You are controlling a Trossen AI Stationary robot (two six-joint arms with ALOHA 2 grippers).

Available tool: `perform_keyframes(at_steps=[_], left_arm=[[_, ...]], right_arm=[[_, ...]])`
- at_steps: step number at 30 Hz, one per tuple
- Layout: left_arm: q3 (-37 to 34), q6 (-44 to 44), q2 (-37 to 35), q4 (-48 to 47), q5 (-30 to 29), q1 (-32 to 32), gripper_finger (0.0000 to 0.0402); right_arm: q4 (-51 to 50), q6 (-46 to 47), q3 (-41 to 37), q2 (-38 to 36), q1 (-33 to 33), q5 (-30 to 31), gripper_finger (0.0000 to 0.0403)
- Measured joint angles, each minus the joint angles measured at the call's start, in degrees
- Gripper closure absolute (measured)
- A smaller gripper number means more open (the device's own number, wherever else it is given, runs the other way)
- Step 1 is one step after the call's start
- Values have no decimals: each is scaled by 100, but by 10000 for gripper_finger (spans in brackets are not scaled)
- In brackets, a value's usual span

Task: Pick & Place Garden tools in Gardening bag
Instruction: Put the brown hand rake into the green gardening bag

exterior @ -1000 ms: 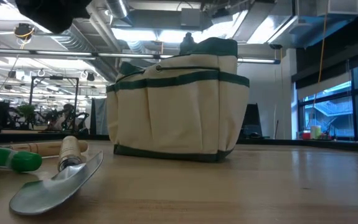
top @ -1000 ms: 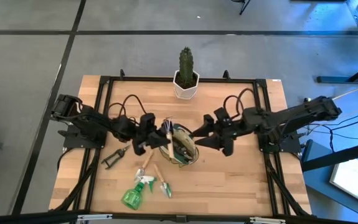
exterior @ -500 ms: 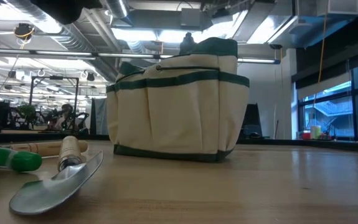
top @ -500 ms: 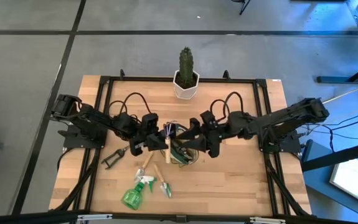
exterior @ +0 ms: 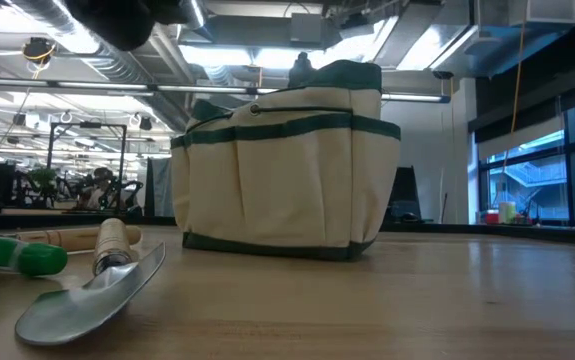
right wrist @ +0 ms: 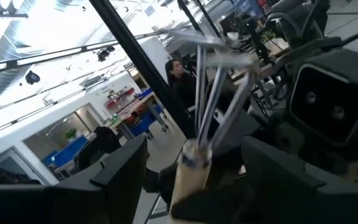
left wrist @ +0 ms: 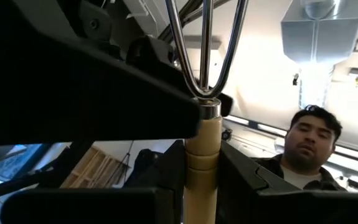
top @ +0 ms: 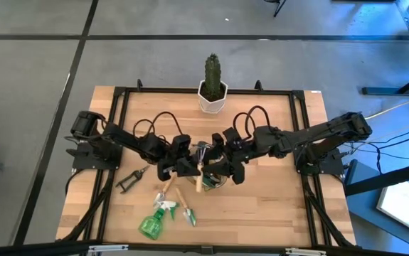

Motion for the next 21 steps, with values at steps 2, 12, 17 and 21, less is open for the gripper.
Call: perform_keyframes(at_steps=[2, 12, 17, 21], left_arm=[[80, -23, 92, 5, 43, 3, 339], [86, -59, 109, 24, 154, 87, 339], [86, -60, 109, 26, 203, 85, 339], [86, -56, 109, 27, 202, 87, 339]], right_arm=[[2, 2, 0, 0, -2, 0, 139], [-46, 0, 0, -2, 3, -90, 161], [-44, -22, 0, -2, 3, -179, 186], [-44, -48, 0, -2, 9, -195, 209]])
